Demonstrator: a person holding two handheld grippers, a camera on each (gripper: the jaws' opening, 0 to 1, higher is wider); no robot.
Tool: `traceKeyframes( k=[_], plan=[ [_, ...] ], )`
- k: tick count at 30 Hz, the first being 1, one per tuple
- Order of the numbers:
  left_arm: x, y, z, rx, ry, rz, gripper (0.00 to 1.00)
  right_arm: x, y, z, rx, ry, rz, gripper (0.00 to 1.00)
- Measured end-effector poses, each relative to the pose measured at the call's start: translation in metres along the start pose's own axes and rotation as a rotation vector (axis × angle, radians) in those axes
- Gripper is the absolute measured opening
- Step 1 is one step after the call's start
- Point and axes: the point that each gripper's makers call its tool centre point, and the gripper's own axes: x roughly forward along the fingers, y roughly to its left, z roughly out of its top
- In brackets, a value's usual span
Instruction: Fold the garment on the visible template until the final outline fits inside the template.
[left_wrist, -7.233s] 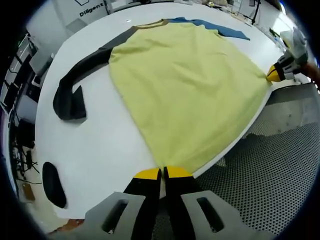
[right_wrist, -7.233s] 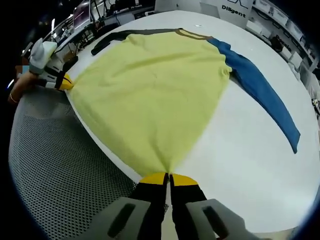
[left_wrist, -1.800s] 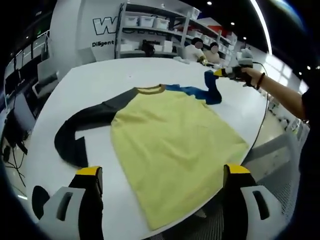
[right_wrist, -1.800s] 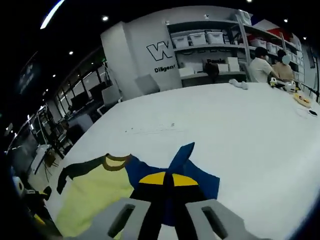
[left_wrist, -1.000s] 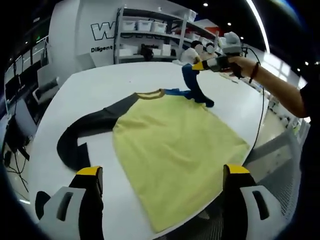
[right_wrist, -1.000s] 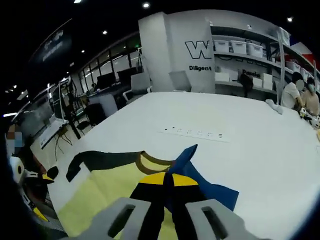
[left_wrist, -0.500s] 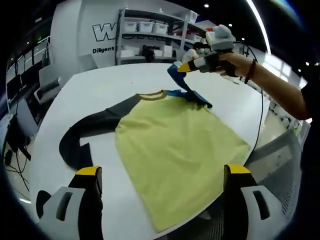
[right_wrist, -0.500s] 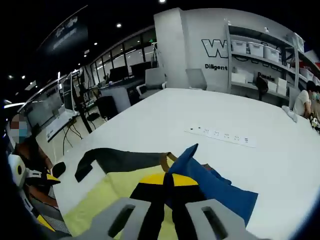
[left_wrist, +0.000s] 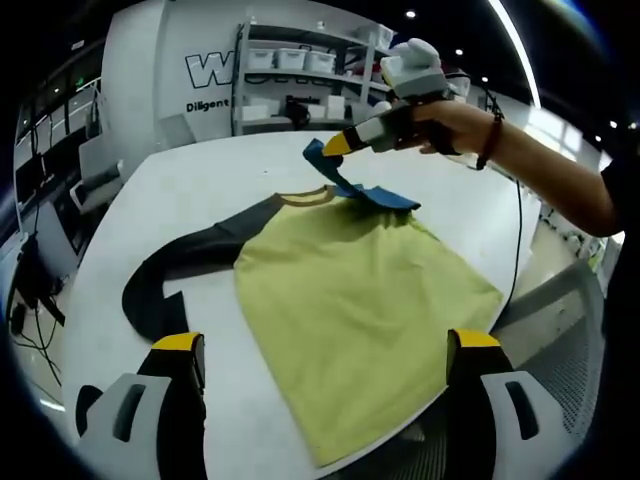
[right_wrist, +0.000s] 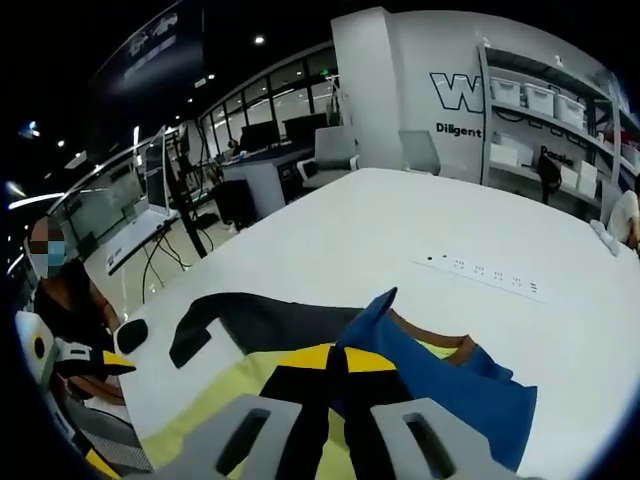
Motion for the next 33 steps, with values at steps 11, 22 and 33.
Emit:
traceKeyframes(
  k=[11, 22, 33],
  plan=[
    [0.0, 0.001, -0.001, 0.002, -0.004, 0.0, 0.98, 0.014, 0.036, 0.007, -0.053, 0.016, 0.035, 0.0],
    [-0.003, 0.004, -0.003, 0.001, -0.009, 0.007, 0.98, 0.035, 0.072, -0.019, -0.108, 0.085, 0.095, 0.0],
    [-0.004, 0.005, -0.006, -0.004, -0.011, 0.008, 0.98, 0.061, 0.076, -0.05, -0.107, 0.124, 0.105, 0.0]
  ],
)
